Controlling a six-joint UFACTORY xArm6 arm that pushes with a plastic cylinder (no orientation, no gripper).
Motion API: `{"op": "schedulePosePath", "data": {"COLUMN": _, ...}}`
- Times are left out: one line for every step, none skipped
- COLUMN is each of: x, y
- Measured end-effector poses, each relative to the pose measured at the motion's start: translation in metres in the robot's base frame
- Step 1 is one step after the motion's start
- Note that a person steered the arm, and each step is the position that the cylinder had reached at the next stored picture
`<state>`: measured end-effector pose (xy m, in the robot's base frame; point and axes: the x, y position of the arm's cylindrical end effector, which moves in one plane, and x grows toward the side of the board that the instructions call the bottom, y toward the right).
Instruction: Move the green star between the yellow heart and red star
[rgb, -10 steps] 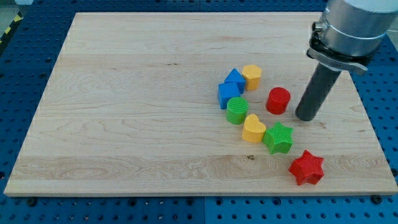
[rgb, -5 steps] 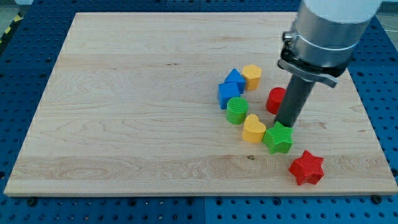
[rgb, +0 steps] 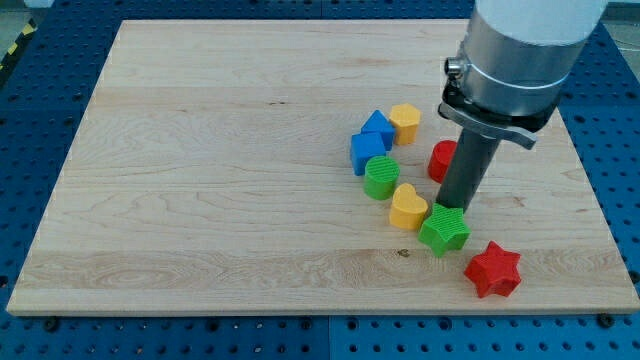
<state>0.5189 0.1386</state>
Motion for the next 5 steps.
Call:
{"op": "schedulePosePath", "data": {"x": 0.004, "y": 0.001}}
{"op": "schedulePosePath", "data": {"x": 0.014, "y": 0.001}}
{"op": "schedulePosePath", "data": {"x": 0.016, "y": -0.001}}
{"op": "schedulePosePath", "data": {"x": 0.017, "y": -0.003}}
{"op": "schedulePosePath", "data": {"x": 0.017, "y": -0.011}}
